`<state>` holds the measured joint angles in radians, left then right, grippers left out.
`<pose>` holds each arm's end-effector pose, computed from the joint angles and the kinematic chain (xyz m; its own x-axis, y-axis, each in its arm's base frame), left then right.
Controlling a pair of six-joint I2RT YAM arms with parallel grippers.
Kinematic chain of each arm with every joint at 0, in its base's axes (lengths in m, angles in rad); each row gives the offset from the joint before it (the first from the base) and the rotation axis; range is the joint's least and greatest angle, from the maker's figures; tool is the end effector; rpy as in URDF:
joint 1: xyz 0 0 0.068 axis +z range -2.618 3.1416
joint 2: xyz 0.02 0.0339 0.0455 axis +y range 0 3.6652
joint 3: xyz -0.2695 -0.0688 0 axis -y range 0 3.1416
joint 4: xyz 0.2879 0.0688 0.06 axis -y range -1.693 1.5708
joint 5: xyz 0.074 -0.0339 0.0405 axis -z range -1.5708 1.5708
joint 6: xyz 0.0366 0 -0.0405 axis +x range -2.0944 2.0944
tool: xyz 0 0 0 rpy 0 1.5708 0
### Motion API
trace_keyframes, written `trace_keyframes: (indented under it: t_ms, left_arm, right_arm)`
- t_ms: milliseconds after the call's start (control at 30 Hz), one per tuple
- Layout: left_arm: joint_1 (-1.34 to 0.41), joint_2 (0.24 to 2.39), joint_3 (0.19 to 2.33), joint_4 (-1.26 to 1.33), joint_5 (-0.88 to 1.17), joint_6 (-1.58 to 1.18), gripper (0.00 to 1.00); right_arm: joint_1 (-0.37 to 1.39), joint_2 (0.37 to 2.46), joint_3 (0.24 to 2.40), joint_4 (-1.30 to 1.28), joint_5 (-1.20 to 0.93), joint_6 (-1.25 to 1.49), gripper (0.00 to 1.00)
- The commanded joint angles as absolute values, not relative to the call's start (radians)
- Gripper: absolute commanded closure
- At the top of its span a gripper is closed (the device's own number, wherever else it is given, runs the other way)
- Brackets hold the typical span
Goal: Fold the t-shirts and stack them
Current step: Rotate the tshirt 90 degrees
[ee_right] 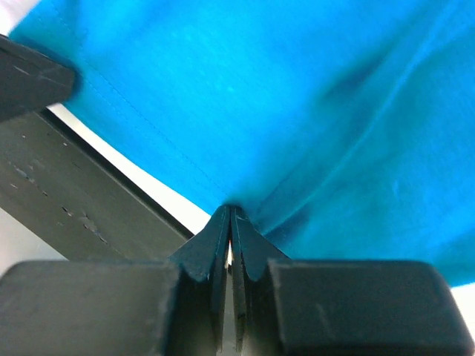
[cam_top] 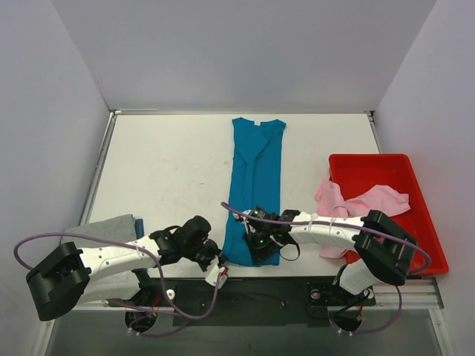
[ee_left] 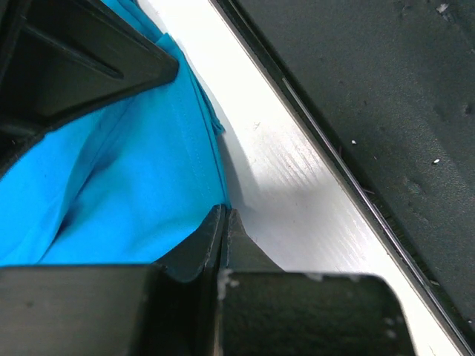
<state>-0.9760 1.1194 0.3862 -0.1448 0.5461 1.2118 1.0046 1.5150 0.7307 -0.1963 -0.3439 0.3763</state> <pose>0.1096 -0.1960 0.1269 0.6852 0.4150 -0.5985 0.7177 -0.5250 0.4576 0.1567 0.2695 0.1316 -0.7435 -0.5247 -0.4146 -0.6688 0.5801 0.4650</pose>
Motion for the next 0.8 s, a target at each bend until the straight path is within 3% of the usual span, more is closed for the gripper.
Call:
trace_keyframes:
  t_ms: [0,200,367,767]
  left_arm:
    - [-0.985,1.098,0.376,-0.133,0.554,1.216,1.0]
    - [-0.986,1.095,0.373,-0.133,0.551,1.218,1.0]
    - [-0.986,1.098,0.374,-0.13,0.555,1.221,1.0]
    - [-0.991,1.103,0.365,-0.114,0.564,1.235,1.0]
  right_arm:
    - [0.959,1.416,0.66,-0.281,-0.259,0.425,1.0]
    - [0.856,1.252,0.644,-0.353,-0.27,0.419,1.0]
    - [0.851,1.276,0.839,-0.359,-0.236,0.336,1.0]
    - [0.732,1.895,1.429,-0.373,-0.009,0.259,1.0]
